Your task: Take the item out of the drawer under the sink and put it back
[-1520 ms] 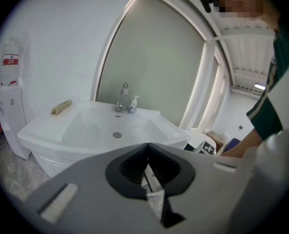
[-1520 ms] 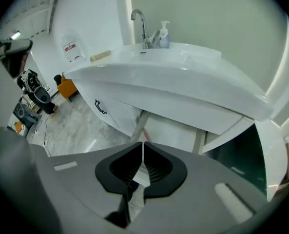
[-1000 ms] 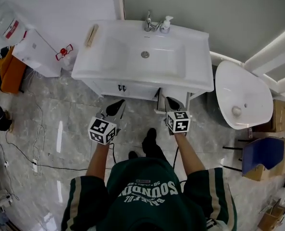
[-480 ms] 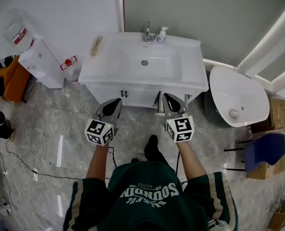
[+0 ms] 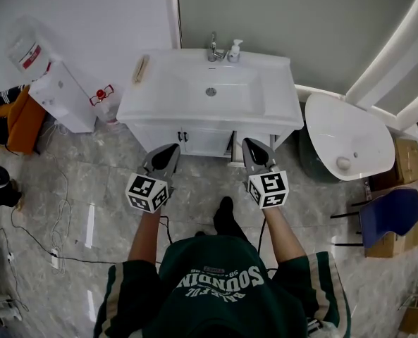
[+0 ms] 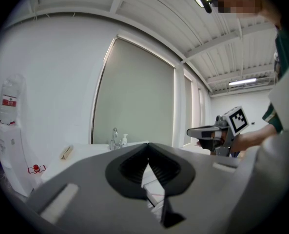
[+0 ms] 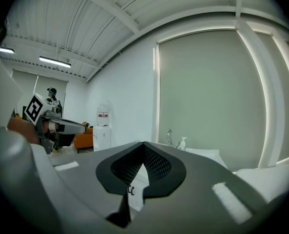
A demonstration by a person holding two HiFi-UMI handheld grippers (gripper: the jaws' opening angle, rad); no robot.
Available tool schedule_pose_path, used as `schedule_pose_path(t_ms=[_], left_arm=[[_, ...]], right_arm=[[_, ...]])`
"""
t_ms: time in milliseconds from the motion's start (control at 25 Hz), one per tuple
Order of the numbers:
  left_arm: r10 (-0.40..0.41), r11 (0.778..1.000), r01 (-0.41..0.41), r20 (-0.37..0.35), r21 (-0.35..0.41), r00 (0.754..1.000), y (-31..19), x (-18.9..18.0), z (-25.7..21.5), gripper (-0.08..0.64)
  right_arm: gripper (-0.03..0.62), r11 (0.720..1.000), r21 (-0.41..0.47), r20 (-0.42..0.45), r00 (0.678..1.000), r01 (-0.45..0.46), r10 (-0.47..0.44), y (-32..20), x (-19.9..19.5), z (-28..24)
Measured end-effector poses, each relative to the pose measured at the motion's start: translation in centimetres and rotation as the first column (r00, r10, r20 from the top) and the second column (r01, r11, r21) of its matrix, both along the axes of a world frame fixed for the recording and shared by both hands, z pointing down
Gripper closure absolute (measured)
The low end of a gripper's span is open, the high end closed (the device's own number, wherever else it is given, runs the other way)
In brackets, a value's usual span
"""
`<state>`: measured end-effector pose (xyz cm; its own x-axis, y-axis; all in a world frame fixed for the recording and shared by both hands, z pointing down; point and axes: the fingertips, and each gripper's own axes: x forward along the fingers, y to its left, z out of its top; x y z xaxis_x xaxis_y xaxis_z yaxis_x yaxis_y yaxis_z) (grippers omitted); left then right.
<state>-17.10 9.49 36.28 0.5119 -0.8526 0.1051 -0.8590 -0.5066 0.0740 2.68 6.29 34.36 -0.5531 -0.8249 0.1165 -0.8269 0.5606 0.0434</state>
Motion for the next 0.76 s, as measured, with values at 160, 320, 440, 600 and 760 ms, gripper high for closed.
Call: schedule_pose_path(t_ms=[160, 320, 440, 600, 760], left_arm=[[-0.002, 1.000, 0.002, -0.006, -0.009, 1.000, 0.33, 0.04, 0.33, 0.509], [-0.004, 1.000, 0.004, -0.009, -0.012, 1.000, 0.66, -0.06, 0.41, 0.509], [-0.005, 1.000, 0.004, -0.006, -0.011, 1.000, 0.70, -0.19, 0.43, 0.509], [-0.007, 1.000, 0.007, -0.007, -0.009, 1.000, 0.74, -0.36, 0.46, 0.509], [-0.010, 1.000, 0.010, -0.010, -0.010, 1.000, 0.72, -0.47, 0.87, 0.509]], right_arm=[[0.591, 1.000, 0.003, 0.014, 1.000, -0.009, 0.009, 0.23, 0.31, -0.05], [0.591, 1.000, -0.004, 0.023, 1.000, -0.011, 0.011, 0.46, 0.44, 0.22], [0.591, 1.000, -0.005, 0.025, 1.000, -0.013, 0.013, 0.51, 0.54, 0.39], [0.591, 1.000, -0.008, 0.027, 1.000, -0.015, 0.015, 0.57, 0.46, 0.55], [0.591, 1.000, -0.010, 0.031, 0.999, -0.016, 0.016, 0.53, 0.31, 0.78]])
